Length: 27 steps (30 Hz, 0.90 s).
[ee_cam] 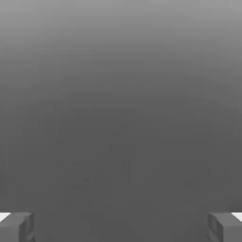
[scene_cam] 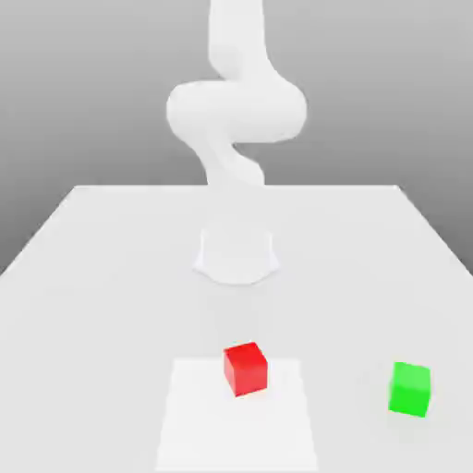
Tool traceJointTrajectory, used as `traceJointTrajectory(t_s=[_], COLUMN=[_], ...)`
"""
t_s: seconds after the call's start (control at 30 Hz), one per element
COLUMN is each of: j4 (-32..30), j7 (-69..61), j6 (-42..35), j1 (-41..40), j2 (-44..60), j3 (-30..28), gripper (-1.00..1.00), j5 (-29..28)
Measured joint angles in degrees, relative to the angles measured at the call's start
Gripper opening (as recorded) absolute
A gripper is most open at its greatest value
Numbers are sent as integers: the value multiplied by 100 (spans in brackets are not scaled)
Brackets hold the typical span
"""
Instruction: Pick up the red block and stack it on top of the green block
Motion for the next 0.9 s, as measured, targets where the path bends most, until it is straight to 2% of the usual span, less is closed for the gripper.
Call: traceJointTrajectory(t_s=[0.57,0.8,0.83,0.9], j4=[-2791,-2795,-2774,-2774], j7=[-1607,-1908,-1923,-1922], j6=[2493,3814,3946,3945], j1=[450,356,324,323], j2=[3545,5148,5302,5302], j3=[-279,-102,-64,-64], gripper=[0,0,-100,-100], j5=[-41,206,228,226])
